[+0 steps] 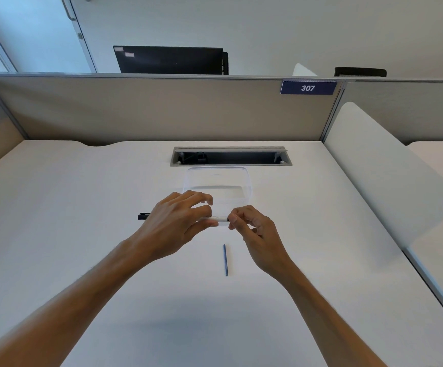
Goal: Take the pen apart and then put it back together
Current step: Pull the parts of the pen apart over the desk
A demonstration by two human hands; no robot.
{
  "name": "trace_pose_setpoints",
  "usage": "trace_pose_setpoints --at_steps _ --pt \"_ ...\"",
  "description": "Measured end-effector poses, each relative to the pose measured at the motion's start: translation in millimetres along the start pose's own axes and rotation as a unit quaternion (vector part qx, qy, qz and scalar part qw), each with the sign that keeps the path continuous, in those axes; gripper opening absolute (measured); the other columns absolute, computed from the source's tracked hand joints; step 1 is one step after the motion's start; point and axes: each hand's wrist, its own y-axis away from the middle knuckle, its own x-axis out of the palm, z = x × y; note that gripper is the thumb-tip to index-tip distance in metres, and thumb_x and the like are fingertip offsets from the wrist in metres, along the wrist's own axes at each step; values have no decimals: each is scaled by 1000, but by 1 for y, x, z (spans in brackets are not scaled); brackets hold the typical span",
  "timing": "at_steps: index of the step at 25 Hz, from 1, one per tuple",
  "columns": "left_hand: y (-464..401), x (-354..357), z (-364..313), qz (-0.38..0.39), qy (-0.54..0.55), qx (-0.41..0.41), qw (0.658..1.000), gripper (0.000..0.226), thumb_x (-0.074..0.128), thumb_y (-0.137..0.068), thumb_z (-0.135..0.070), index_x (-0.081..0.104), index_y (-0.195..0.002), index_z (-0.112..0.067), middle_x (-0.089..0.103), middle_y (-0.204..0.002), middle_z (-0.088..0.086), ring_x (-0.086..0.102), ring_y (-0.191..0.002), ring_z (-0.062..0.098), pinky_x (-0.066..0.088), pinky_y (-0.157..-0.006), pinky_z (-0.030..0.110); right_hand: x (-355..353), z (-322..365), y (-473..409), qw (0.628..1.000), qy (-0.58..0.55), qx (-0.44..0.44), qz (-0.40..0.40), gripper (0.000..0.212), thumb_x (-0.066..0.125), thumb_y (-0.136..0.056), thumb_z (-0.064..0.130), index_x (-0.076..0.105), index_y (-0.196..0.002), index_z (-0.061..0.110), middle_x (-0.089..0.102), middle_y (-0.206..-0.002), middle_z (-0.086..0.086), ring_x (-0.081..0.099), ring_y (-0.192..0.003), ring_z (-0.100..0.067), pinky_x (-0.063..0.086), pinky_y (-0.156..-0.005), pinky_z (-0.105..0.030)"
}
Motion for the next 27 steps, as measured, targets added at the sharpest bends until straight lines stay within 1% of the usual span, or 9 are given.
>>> trace_pose_setpoints --at_steps 2,5,9,12,14,18,22,25,27 --pt "0 1 1 1 -1 -1 1000 40 35 -97 -51 64 -90 -24 65 -119 -2 62 -99 18 52 -73 33 0 -3 0 1000 -4 0 5 14 59 -98 25 64 -85 22 63 -92 9 59 -85 -4 38 -61 -16" --pt "0 1 2 2 -3 -4 1000 41 35 -97 -51 64 -90 -24 65 -119 -1 62 -99 18 50 -74 31 0 -3 0 1000 -15 18 3 8 62 -96 28 64 -94 21 67 -96 8 62 -87 -6 39 -58 -15" --pt "0 1 1 2 -4 -1 1000 40 35 -98 -51 64 -90 -24 65 -120 -2 61 -100 18 49 -76 31 1 -1 -3 999 -3 47 -25 23 55 -99 34 65 -87 18 68 -81 5 57 -69 1 38 -62 -14" --pt "-2 2 1 4 -12 4 1000 41 35 -97 -51 65 -90 -24 65 -119 0 62 -100 18 48 -77 30 2 0 -6 999 -16 39 -12 37 49 -102 32 66 -76 11 68 -72 3 60 -64 -5 41 -61 -12" --pt "-3 2 2 6 -13 4 1000 41 35 -97 -50 65 -89 -23 66 -119 0 63 -100 19 49 -77 31 3 0 -7 999 -26 26 -5 39 49 -103 27 66 -72 9 67 -69 -1 61 -63 -8 42 -59 -11" --pt "-3 3 6 7 -13 8 1000 42 35 -97 -50 66 -89 -23 67 -119 2 64 -100 20 50 -77 32 4 -4 -10 1000 -15 19 2 34 52 -100 29 67 -76 10 67 -68 2 61 -63 -4 43 -59 -12" --pt "-5 5 8 6 -11 7 1000 41 35 -97 -49 65 -88 -22 67 -118 2 65 -99 21 48 -76 31 0 -4 -12 1000 -9 25 16 27 55 -99 32 68 -81 16 69 -74 4 59 -69 -2 41 -61 -14" --pt "-7 5 11 8 -1 5 1000 40 36 -98 -50 63 -87 -22 65 -119 -1 62 -100 20 50 -75 33 -3 -5 -13 1000 -6 17 24 21 57 -99 28 68 -86 17 69 -82 0 49 -66 -7 34 -56 -17" --pt "-9 7 12 9 -1 7 1000 40 35 -98 -50 62 -87 -22 65 -119 -1 62 -100 20 51 -75 35 -4 -6 -14 999 -7 15 31 16 58 -98 26 67 -88 18 68 -84 5 49 -68 -10 34 -56 -19"
